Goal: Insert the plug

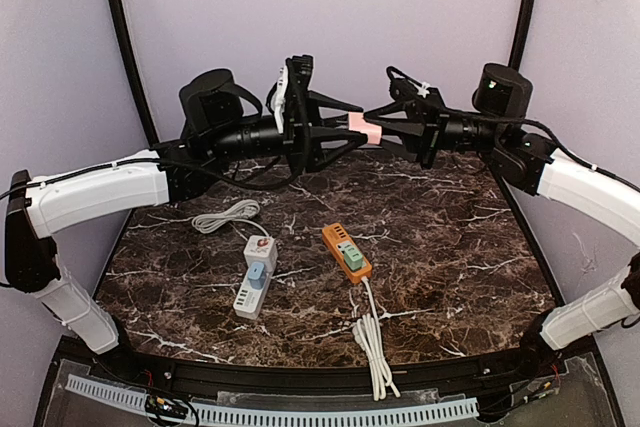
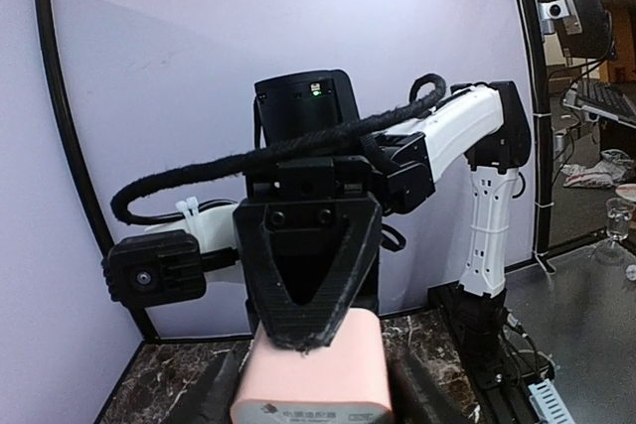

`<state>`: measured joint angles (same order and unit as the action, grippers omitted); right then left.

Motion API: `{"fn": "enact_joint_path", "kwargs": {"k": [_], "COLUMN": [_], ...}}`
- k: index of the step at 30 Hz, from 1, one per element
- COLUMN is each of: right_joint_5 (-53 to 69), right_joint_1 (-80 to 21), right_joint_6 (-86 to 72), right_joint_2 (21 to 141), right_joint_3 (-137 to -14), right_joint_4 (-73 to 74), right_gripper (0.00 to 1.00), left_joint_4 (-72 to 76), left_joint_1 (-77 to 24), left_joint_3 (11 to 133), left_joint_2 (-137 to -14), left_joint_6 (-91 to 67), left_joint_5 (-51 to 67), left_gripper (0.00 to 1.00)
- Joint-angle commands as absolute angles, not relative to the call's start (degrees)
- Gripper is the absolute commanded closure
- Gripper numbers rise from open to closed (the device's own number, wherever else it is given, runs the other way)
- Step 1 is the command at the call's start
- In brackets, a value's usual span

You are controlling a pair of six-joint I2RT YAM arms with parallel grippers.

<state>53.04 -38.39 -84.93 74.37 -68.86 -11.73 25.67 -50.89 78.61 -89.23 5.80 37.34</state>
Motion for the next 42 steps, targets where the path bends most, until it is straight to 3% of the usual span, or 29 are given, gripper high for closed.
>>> {"fn": "enact_joint_path", "kwargs": {"k": [1,2,4,6,14,23,42], "right_joint_5": [54.0,53.9,53.8,53.7,52.6,49.1,38.5], "right_joint_1": [-38.8,-38.8,-38.8,-38.6,-36.2,-32.8,-31.8], "right_joint_6": [-83.0,-82.7,-82.2,-81.2,-72.6,-56.5,-35.4], "right_joint_2": [73.1,73.0,72.8,72.9,73.7,79.1,95.5], "right_joint_3": [-69.1,-68.9,-68.7,-68.7,-69.9,-79.6,-101.9], "right_joint_4": [-9.6,-9.2,-8.7,-7.7,3.5,23.4,49.7], "right_gripper": [1.0,1.0,1.0,1.0,1.0,1.0,1.0], "left_joint_4": [25.4,25.9,25.9,24.9,20.5,8.7,-15.8], "left_joint_1": [-50.6,-50.7,-50.7,-50.7,-50.7,-50.7,-50.7], "left_joint_3": [75.9,75.3,73.6,72.2,64.5,59.9,71.1], "left_joint_2": [-87.5,-86.7,-85.4,-83.9,-76.8,-68.9,-70.4], "left_joint_6": [5.6,5.5,5.6,6.2,6.9,7.2,-1.0], "left_joint_5": [33.8,33.4,32.2,30.9,25.3,18.3,-6.2], "left_gripper": [0.28,0.16,0.06,0.02,0.01,0.01,0.01]}}
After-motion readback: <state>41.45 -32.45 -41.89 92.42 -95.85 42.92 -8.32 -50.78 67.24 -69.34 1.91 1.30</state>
